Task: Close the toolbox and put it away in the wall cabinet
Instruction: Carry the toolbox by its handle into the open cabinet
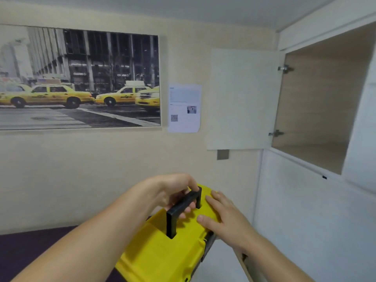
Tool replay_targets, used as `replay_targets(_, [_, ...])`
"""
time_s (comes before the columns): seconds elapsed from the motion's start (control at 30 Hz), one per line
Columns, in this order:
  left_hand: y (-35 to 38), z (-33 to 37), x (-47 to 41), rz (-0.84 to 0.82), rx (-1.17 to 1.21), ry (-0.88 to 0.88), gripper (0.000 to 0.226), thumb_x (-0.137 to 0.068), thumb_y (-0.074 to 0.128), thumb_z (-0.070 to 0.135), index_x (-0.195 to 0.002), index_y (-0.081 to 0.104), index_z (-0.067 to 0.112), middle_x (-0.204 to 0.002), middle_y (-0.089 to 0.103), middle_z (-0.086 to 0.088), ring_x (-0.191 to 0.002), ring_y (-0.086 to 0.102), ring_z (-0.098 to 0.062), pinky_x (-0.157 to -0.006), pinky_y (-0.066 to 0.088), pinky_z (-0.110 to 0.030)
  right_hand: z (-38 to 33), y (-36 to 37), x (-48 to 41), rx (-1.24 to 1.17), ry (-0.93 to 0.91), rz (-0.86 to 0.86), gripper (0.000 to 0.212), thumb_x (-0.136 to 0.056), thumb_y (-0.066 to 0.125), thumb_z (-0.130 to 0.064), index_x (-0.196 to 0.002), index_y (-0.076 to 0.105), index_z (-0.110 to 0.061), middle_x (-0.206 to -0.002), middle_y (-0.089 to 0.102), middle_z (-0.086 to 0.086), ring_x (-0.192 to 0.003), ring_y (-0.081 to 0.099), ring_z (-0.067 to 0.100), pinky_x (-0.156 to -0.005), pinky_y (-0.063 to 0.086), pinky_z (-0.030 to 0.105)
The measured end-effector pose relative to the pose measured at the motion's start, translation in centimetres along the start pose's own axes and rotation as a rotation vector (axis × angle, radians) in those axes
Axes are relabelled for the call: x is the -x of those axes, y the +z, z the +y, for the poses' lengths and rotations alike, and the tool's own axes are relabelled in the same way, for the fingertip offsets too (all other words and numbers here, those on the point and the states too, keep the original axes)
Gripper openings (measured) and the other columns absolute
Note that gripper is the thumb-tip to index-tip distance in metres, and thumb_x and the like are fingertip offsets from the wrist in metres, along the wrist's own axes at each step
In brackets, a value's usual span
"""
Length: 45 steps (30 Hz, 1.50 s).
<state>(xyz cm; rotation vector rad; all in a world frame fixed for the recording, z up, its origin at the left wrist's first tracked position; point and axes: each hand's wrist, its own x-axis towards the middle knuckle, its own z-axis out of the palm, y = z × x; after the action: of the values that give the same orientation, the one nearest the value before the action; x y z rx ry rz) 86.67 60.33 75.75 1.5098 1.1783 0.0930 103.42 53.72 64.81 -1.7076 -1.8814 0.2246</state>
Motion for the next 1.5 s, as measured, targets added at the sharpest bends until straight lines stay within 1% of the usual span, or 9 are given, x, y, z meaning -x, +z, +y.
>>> replay_targets(0.37, [10.6, 21.4, -16.1, -0.118, -0.029, 0.159, 0.026, -0.091, 0.038, 0.025, -0.083, 0.053, 0.005, -0.065, 0.051, -0.006, -0.053, 0.049, -0.019, -0.053, 0.044, -0.027, 21.0, -18.4, -6.7, 0.194, 0.085, 0.122, 0.085, -0.079, 0.042, -0.074, -0.148, 0.028, -0.025, -0.161, 0.013, -0.003, -0.146, 0.004, 0.013, -0.116, 0.013, 0.038])
replay_targets(0.5, [12.6, 28.1, -21.9, -0.145, -0.019, 0.218, 0.025, -0.091, 0.039, 0.025, -0.081, 0.053, 0.006, -0.063, 0.050, -0.005, -0.052, 0.046, -0.018, -0.050, 0.042, -0.026, 26.7, -23.7, -10.1, 0.245, 0.123, 0.149, 0.084, -0.079, 0.043, -0.074, -0.146, 0.031, -0.025, -0.159, 0.018, -0.001, -0.144, 0.015, 0.018, -0.114, 0.021, 0.043])
replay_targets(0.63, [13.9, 34.2, -28.3, -0.138, -0.014, 0.292, 0.027, -0.090, 0.043, 0.025, -0.073, 0.055, 0.008, -0.053, 0.052, -0.001, -0.040, 0.046, -0.013, -0.040, 0.039, -0.016, 32.1, -27.5, -14.0, 0.242, 0.210, 0.147, 0.088, -0.077, 0.042, -0.076, -0.147, 0.031, -0.024, -0.159, 0.019, -0.001, -0.142, 0.021, 0.018, -0.114, 0.024, 0.045])
replay_targets(0.77, [14.6, 40.1, -36.1, -0.207, -0.030, 0.364, 0.027, -0.089, 0.042, 0.024, -0.069, 0.052, 0.009, -0.043, 0.050, 0.001, -0.036, 0.041, -0.011, -0.037, 0.033, -0.013, 37.5, -30.0, -18.4, 0.252, 0.327, 0.185, 0.085, -0.080, 0.044, -0.071, -0.148, 0.027, -0.023, -0.159, 0.015, -0.002, -0.144, 0.014, 0.017, -0.116, 0.016, 0.039])
replay_targets(0.9, [15.4, 46.2, -43.6, -0.310, -0.070, 0.412, 0.030, -0.089, 0.041, 0.025, -0.064, 0.050, 0.012, -0.044, 0.046, 0.002, -0.041, 0.038, -0.012, -0.037, 0.030, -0.013, 42.9, -32.5, -22.8, 0.351, 0.436, 0.242, 0.079, -0.086, 0.044, -0.063, -0.149, 0.023, -0.019, -0.161, 0.010, 0.001, -0.146, 0.005, 0.019, -0.117, 0.009, 0.038])
replay_targets(1.03, [17.1, 52.4, -49.6, -0.368, -0.114, 0.484, 0.030, -0.090, 0.042, 0.025, -0.064, 0.050, 0.011, -0.045, 0.046, 0.001, -0.042, 0.038, -0.013, -0.039, 0.029, -0.015, 47.3, -35.3, -26.3, 0.420, 0.577, 0.318, 0.076, -0.088, 0.048, -0.057, -0.149, 0.024, -0.018, -0.161, 0.010, 0.003, -0.146, 0.006, 0.019, -0.116, 0.011, 0.036])
replay_targets(1.17, [19.3, 57.4, -53.9, -0.418, -0.136, 0.541, 0.034, -0.090, 0.043, 0.025, -0.060, 0.048, 0.011, -0.037, 0.046, 0.002, -0.042, 0.038, -0.014, -0.039, 0.029, -0.017, 50.2, -36.9, -27.8, 0.443, 0.691, 0.388, 0.076, -0.088, 0.051, -0.055, -0.148, 0.026, -0.016, -0.161, 0.010, 0.004, -0.145, 0.012, 0.021, -0.115, 0.014, 0.033])
replay_targets(1.3, [22.6, 60.6, -57.0, -0.511, -0.105, 0.533, 0.031, -0.091, 0.043, 0.022, -0.063, 0.048, 0.008, -0.049, 0.046, -0.002, -0.044, 0.037, -0.015, -0.041, 0.030, -0.020, 51.9, -37.2, -27.6, 0.485, 0.785, 0.365, 0.077, -0.088, 0.048, -0.058, -0.148, 0.024, -0.017, -0.161, 0.009, 0.004, -0.145, 0.011, 0.022, -0.116, 0.018, 0.036])
replay_targets(1.5, [28.6, 63.6, -60.5, -0.611, -0.064, 0.527, 0.022, -0.090, 0.044, 0.017, -0.070, 0.047, 0.007, -0.059, 0.043, -0.006, -0.045, 0.034, -0.017, -0.043, 0.028, -0.024, 53.6, -36.1, -25.9, 0.477, 0.889, 0.312, 0.085, -0.085, 0.039, -0.069, -0.150, 0.015, -0.021, -0.161, 0.002, 0.000, -0.146, 0.000, 0.020, -0.118, 0.008, 0.038])
